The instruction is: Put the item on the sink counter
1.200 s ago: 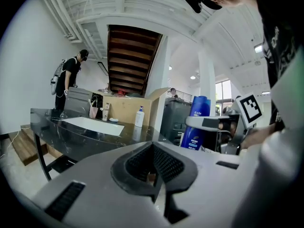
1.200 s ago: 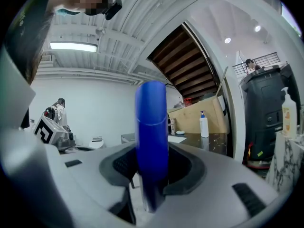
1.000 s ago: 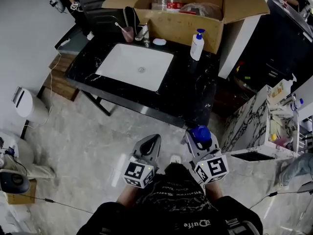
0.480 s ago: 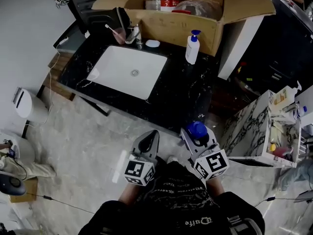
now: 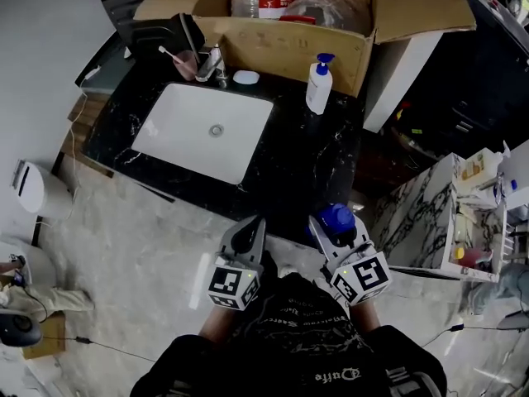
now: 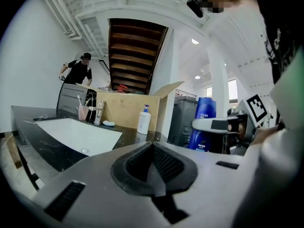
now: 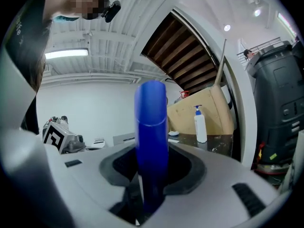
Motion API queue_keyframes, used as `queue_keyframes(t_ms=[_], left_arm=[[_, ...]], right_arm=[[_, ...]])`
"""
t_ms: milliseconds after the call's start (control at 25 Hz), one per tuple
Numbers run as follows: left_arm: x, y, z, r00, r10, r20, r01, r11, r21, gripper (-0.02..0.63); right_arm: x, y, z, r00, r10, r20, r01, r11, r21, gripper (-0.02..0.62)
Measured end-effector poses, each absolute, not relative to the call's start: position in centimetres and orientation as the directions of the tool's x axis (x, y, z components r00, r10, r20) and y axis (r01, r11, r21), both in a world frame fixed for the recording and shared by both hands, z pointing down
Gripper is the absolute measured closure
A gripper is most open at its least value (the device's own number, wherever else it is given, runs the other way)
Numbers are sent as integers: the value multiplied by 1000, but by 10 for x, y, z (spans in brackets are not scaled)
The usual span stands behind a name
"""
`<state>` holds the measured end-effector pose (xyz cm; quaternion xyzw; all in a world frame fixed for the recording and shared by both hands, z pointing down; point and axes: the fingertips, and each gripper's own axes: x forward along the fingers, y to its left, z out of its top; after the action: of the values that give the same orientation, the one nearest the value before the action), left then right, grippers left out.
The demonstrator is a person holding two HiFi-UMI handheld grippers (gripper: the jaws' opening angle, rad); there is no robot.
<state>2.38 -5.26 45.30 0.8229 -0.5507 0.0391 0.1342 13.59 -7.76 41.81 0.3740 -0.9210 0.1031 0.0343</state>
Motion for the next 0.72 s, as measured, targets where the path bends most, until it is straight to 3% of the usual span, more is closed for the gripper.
queue_keyframes(t_ms=[720], left_arm=[[-60,-184,447,465,-864,193,-883,-438,167,598]], right_arm=[[64,-201,411,-617,-773,150,-787,602,-135,451]])
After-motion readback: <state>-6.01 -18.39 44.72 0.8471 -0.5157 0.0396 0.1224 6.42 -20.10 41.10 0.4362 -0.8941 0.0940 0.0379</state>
